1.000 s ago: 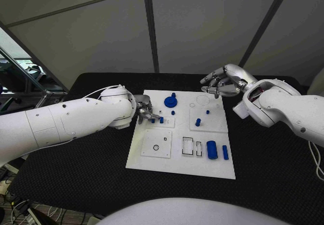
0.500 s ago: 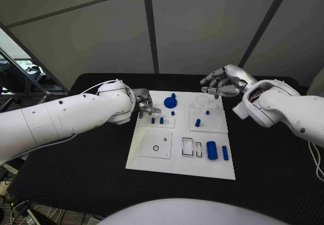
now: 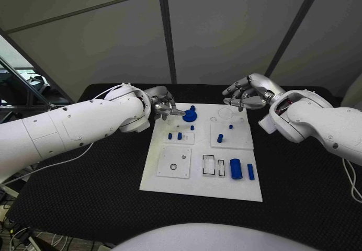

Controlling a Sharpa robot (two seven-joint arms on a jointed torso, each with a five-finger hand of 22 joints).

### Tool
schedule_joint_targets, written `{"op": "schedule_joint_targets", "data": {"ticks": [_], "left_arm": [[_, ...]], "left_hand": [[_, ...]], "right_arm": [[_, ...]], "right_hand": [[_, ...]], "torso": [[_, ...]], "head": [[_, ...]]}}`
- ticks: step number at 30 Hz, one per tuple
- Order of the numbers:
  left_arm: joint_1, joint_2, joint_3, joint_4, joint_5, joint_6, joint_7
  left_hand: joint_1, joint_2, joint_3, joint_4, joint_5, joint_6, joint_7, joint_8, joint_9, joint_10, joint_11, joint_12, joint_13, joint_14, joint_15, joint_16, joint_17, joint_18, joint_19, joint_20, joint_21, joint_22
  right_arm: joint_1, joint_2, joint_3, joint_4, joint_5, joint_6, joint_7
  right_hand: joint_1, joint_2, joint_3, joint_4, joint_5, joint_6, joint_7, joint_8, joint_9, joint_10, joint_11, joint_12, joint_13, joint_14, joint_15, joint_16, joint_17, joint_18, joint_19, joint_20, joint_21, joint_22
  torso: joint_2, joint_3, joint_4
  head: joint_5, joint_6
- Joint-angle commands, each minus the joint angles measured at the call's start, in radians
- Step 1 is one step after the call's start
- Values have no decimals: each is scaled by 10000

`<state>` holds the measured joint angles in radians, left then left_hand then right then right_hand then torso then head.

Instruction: Assemble the parts on the task board

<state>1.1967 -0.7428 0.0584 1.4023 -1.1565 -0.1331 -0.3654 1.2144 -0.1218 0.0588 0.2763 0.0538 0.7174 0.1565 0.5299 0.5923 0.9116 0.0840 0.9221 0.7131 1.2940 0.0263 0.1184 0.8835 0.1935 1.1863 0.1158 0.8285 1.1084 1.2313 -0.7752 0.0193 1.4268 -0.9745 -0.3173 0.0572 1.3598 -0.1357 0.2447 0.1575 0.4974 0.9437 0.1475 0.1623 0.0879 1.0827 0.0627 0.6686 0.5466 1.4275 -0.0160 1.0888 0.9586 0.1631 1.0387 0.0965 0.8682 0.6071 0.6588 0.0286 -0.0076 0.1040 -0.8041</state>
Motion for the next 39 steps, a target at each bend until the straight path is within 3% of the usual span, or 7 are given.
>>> {"op": "schedule_joint_targets", "data": {"ticks": [1,10,12,15,19,26,39], "left_arm": [[29,166,-72,-126,522,-846,2134],[45,814,-628,-749,-1046,-656,3466],[42,959,-713,-921,-1355,-639,3581],[37,1190,-802,-1200,-1835,-620,3705],[33,1390,-853,-1428,-2331,-569,3770],[22,1690,-885,-1705,-3068,-382,3657],[-38,1873,-905,-1865,-3339,305,3409]], "left_hand": [[966,89,7,-168,29,-180,126,-381,-522,-630,166,-668,-580,-303,140,-201,-320,-204,-699,168,-1366,-849],[2957,31,327,-734,12,466,103,-1277,-2204,-703,214,-2448,-2722,-438,192,27,-1158,-99,-894,260,-2417,-1601],[3031,-43,298,-794,33,680,11,-1465,-2537,-644,93,-2721,-3100,955,-20,1746,-235,-124,-876,119,-2480,-1632],[3027,-79,234,-842,40,1058,26,-1787,-3128,-388,20,-3003,-3676,537,-52,5486,2168,-143,-757,45,-2521,-1620],[3118,-103,229,-962,30,1275,-48,-1918,-3446,-263,51,-3043,-3949,463,-98,7406,2986,-189,-498,42,-2121,-1302],[3182,-120,388,-996,23,1777,-155,-2165,-3917,118,-37,-3502,-4574,1312,-178,10377,4013,-709,1210,-81,1359,991],[3186,-251,967,-910,29,2425,-194,-2664,-4419,789,-44,-4802,-5585,1922,-229,11953,4349,-1048,2163,-132,3342,2319]], "right_arm": [[19,17,6,-1,-32,16,99],[19,36,6,5,-83,17,108],[19,43,6,4,-94,19,111],[19,52,6,3,-109,19,115],[18,54,6,14,-131,16,114],[18,49,6,35,-150,7,106],[18,66,6,30,-155,-4,107]], "right_hand": [[-96,-20,27,50,42,29,43,30,-13,38,-21,-61,-13,71,13,-47,7,163,72,-8,-50,-12],[-80,-22,38,42,50,29,40,31,-13,37,-24,-62,-17,70,11,-55,3,163,74,-8,-52,-12],[-79,-21,39,41,51,30,39,31,-13,37,-25,-62,-17,70,11,-55,3,163,74,-8,-52,-12],[-79,-21,39,41,51,30,39,31,-13,37,-25,-62,-17,70,11,-55,3,163,74,-8,-52,-12],[-79,-21,39,41,51,30,39,31,-13,37,-25,-62,-17,70,11,-55,3,163,74,-8,-52,-12],[-79,-21,39,41,51,30,39,31,-13,37,-25,-62,-17,70,11,-55,3,163,74,-8,-52,-12],[-56,-19,58,30,63,32,37,33,-13,37,-29,-62,-23,75,8,-48,19,164,78,-10,-54,-11]], "torso": [[9,5,-2],[10,-3,-10],[13,-4,-9],[13,-9,-5],[13,-1,-14],[18,-3,-11],[3,-5,4]], "head": [[-43,34],[-119,95],[-126,110],[-170,137],[-199,158],[-231,170],[-261,132]]}}
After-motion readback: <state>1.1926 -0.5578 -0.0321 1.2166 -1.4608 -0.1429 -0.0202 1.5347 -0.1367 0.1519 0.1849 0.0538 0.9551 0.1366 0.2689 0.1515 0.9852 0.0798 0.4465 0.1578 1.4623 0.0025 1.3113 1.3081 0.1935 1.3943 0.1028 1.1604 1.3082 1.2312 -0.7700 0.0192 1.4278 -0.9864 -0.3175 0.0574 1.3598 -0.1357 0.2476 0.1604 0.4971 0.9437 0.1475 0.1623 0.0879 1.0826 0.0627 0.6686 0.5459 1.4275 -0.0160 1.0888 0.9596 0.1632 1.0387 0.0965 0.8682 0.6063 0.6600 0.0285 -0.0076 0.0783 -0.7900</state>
